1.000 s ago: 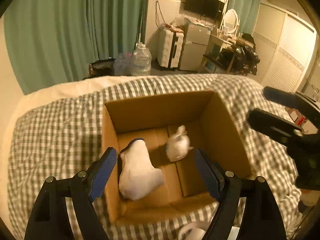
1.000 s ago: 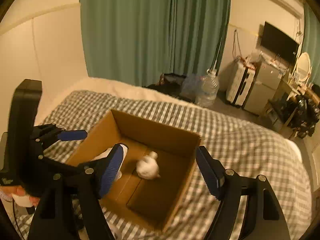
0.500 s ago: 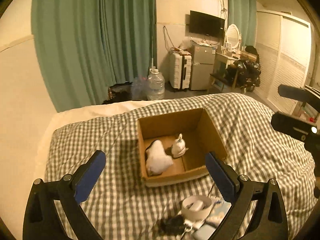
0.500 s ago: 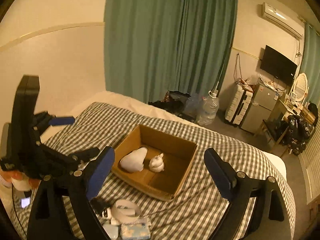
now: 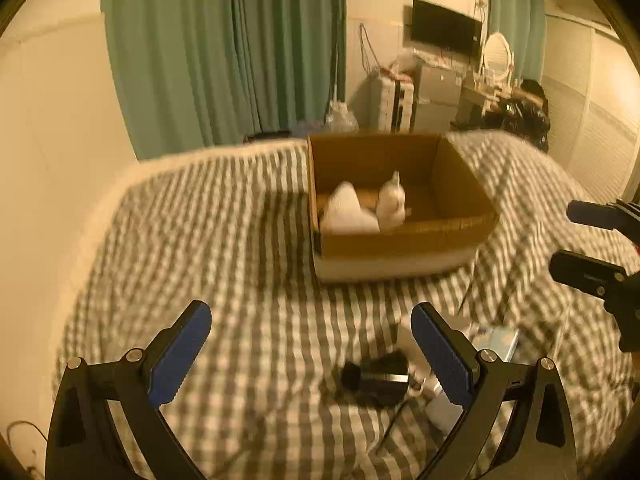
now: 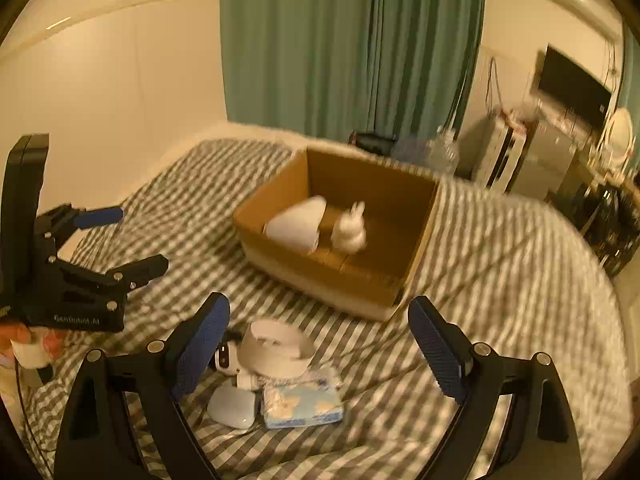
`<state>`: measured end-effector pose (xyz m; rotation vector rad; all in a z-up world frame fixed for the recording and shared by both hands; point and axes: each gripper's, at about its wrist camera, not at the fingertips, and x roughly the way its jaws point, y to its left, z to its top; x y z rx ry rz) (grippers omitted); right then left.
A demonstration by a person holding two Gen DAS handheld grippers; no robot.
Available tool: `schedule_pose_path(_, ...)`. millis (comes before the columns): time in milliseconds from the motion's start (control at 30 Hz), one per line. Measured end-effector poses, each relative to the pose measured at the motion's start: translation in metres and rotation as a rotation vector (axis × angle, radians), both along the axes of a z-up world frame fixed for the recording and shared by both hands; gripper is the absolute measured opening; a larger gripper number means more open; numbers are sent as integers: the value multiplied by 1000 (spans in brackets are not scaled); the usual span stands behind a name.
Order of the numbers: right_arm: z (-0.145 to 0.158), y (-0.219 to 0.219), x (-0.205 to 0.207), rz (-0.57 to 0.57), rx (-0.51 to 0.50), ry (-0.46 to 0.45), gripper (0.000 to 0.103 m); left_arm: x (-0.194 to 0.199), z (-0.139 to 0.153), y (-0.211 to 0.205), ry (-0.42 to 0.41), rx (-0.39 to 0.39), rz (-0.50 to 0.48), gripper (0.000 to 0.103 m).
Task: Organize objects
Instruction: 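Grasp the black cylinder with the left gripper while the right gripper grasps the white tape roll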
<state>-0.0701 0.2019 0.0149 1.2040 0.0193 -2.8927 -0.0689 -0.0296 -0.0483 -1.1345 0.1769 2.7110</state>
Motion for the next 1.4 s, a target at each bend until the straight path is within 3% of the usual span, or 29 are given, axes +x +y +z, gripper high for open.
schedule_pose_path(200,-47,2,-9,-11,-29,-77,91,3,-44,13,-98,-1,-32,103)
schedule_pose_path(533,-82,5,-21,-19,-73,-145,91,1,-73,39,-163,-48,-133,100)
schedule_pose_path(633,-87,6,-23,-19,-78,-161,91,-1,-78,40,-186,-31,-165,77)
schedule_pose_path(700,-89,5,-25,-18,-76,-166,91,-3,-81,41,-212,-8,-195,54)
schedule_pose_path(733,-89,4,-25,-16,-74,-169,91,-3,-82,42,-225,5,-206,47)
schedule_pose_path(933,-90,-1,-29,-10,-76,-182,91,-1,-77,38,-216,8,-186,46)
schedule_pose_path(1200,-109,-13,-48,-6,-128,-242,91,-1,-58,17,-152,-34,-90,46)
schedule_pose_path(1400,-131,-29,-61,12,-77,-313,89,0,-56,19,-122,-81,-87,46)
